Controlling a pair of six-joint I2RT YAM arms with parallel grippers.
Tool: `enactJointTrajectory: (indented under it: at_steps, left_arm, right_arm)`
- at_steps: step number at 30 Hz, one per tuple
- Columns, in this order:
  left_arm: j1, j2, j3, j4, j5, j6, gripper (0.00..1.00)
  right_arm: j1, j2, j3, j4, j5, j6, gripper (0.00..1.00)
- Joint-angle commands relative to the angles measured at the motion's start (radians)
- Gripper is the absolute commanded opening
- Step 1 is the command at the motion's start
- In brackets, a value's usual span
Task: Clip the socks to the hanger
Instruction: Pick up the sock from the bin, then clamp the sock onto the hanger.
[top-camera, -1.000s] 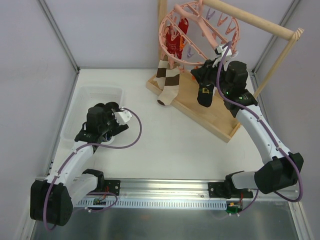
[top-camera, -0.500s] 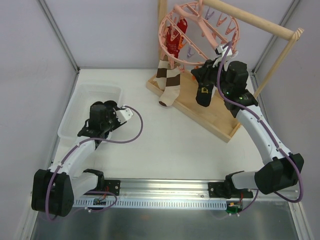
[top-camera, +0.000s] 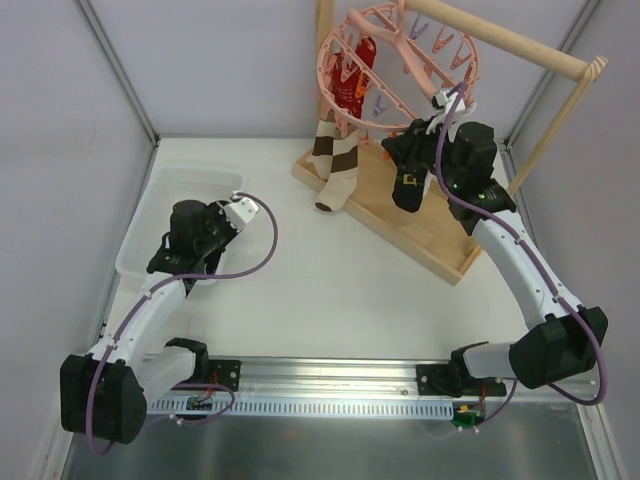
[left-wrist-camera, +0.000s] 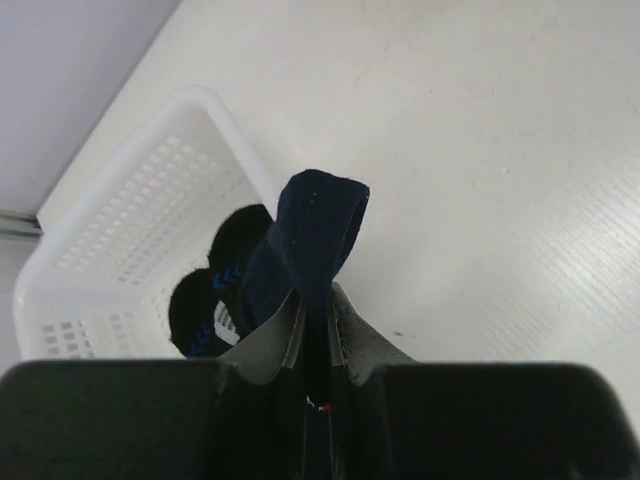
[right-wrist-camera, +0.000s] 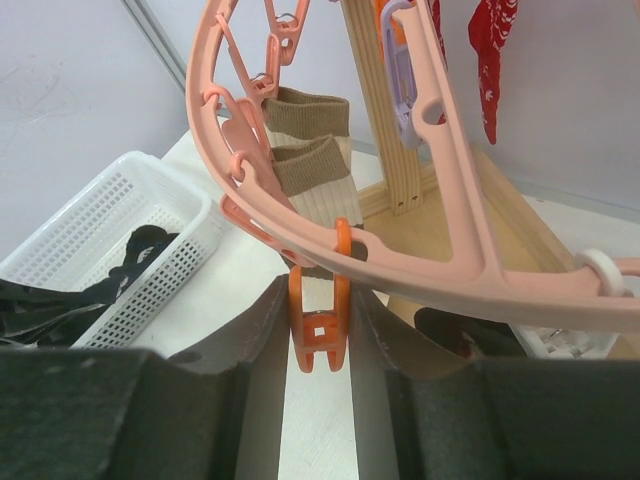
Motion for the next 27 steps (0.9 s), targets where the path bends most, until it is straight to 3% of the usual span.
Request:
enactJointTrajectory:
  at_steps: [1,6,11,14,17,19,27]
  left_arm:
    - [-0.001,-0.074,0.094,0.018,0.034,-0.142,0.00]
    - [-0.002,-0.105,0.336,-0.176,0.135,-0.352,0.00]
    - [-0.025,-0.012,0.597,-0.359,0.289,-0.589,0.00]
    - [-0.051,0.018,0.648,-0.396,0.415,-0.717,0.00]
    - [-0.163,0.039,0.674,-0.393,0.454,-0.808,0.00]
    - [-0.250,0.056,0.686,-0.392,0.452,-0.854,0.00]
    - [-0.401,0.286,0.808,-0.386,0.434,-1.069,0.00]
  right_arm:
    - [-0.003,-0.014,0.007,-0.007,-0.013,0.040,0.01]
    - [-0.004,-0.002,0.038,-0.034,-0.018,0.103,0.01]
    - [-0.004,-0.008,0.055,-0.048,-0.008,0.138,0.01]
    - [-0.003,-0.015,0.058,-0.051,-0.011,0.146,0.01]
    - [-0.003,-0.025,0.060,-0.057,-0.010,0.152,0.01]
    - [-0.004,-0.028,0.060,-0.059,-0.011,0.151,0.01]
    - [-0.003,-0.055,0.038,-0.041,-0.057,0.112,0.01]
